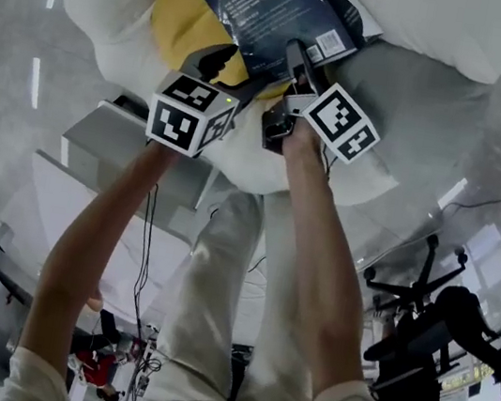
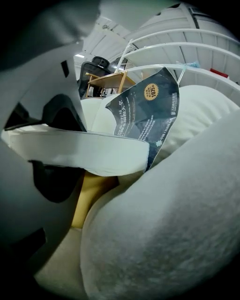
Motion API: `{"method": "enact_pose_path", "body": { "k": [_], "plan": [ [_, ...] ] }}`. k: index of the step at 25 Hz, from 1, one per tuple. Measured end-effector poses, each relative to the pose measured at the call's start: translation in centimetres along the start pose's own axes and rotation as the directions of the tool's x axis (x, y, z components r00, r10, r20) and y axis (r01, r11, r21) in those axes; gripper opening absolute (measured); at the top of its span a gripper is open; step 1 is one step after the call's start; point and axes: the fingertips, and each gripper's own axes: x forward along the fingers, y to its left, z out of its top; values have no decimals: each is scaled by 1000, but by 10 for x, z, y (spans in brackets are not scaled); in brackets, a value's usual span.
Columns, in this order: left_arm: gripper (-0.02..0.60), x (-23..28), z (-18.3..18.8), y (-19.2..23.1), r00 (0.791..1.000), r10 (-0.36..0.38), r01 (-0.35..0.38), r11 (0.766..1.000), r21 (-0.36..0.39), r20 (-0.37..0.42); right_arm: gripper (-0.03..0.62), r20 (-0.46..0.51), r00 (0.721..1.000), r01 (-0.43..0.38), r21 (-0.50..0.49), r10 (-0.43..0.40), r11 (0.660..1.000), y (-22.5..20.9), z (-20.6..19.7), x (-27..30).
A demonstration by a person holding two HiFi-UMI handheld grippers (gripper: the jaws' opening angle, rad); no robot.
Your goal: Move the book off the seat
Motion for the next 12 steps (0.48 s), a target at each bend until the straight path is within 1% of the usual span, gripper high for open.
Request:
{"method": "enact_pose_path", "body": {
  "k": [3, 7, 12],
  "plan": [
    [291, -12, 1, 1, 1000, 21, -20, 999, -25, 14, 164, -14, 1000, -4, -2, 4, 1000, 9, 4, -4],
    [291, -33, 4, -1, 998, 43, -41, 997, -64, 40, 161, -28, 999, -31, -7, 31, 999, 20, 11, -8],
    [291, -51, 5, -4, 996, 78, -73, 994, -85, 52, 159, -55, 997, -53, -13, 52, 998, 31, 17, -15]
  ]
}}
